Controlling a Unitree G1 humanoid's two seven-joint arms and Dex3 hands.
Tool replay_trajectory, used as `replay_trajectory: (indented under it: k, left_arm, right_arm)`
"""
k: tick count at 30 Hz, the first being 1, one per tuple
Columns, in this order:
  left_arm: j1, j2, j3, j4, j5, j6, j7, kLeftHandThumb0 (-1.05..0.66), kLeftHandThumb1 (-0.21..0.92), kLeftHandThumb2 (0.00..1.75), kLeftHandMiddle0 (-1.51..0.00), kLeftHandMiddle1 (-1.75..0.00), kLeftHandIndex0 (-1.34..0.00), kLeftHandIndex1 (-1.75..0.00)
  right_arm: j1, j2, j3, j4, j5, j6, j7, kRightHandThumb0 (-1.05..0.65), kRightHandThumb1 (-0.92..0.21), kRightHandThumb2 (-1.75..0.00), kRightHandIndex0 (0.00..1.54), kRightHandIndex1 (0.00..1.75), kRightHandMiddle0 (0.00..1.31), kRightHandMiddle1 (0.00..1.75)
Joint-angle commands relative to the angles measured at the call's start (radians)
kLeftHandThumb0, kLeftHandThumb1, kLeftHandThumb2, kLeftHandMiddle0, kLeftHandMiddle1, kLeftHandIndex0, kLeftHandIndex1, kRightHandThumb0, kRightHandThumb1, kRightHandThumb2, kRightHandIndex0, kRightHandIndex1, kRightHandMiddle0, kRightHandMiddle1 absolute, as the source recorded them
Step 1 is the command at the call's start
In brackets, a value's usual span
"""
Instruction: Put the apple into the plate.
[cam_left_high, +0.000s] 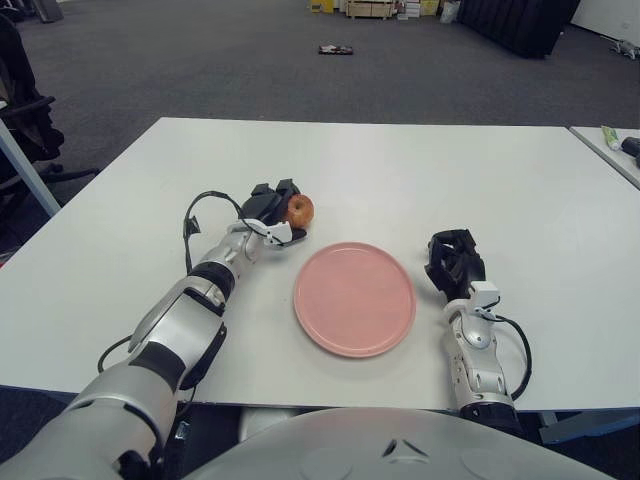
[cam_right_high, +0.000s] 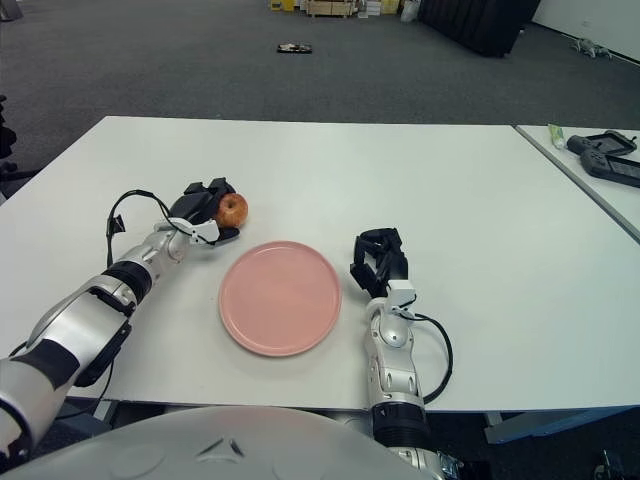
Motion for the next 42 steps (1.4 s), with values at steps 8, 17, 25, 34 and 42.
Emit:
replay_trajectory:
  k: [8, 17, 25, 34, 42]
  left_arm:
    - [0.008, 0.011, -0.018, 0.009, 0.031, -0.047, 0.105, -0.59, 0.37, 0.96, -0.83, -1.74, -0.59, -1.75]
    - [0.016, 0.01, 0.011, 0.016, -0.006, -0.086, 0.083, -0.37, 0.3, 1.19, -1.18, -1.75, -0.89, -1.75]
    - [0.025, 0.003, 0.058, 0.003, -0.063, -0.087, 0.016, -0.17, 0.26, 1.39, -1.34, -1.75, -1.07, -1.75]
    - [0.034, -0.002, 0.094, -0.01, -0.098, -0.085, -0.012, -0.13, 0.28, 1.43, -1.37, -1.75, -1.1, -1.75]
    - [0.044, 0.003, 0.122, -0.037, -0.123, -0.088, -0.029, -0.12, 0.28, 1.44, -1.38, -1.75, -1.12, -1.75]
  right_arm:
    - [0.002, 0.004, -0.004, -0.002, 0.002, 0.013, -0.007, -0.36, -0.82, -0.66, 0.54, 1.26, 0.25, 1.75]
    - [-0.001, 0.005, -0.005, -0.001, 0.0, 0.01, -0.011, -0.35, -0.85, -0.63, 0.52, 1.25, 0.23, 1.75]
    - [-0.007, 0.003, -0.007, 0.006, -0.001, 0.009, -0.013, -0.35, -0.85, -0.63, 0.52, 1.24, 0.23, 1.75]
    - [-0.009, 0.002, -0.009, 0.01, 0.001, 0.005, -0.011, -0.35, -0.85, -0.63, 0.53, 1.24, 0.23, 1.75]
    - [-0.013, 0.004, -0.013, 0.013, 0.007, 0.003, -0.011, -0.36, -0.82, -0.67, 0.53, 1.25, 0.25, 1.75]
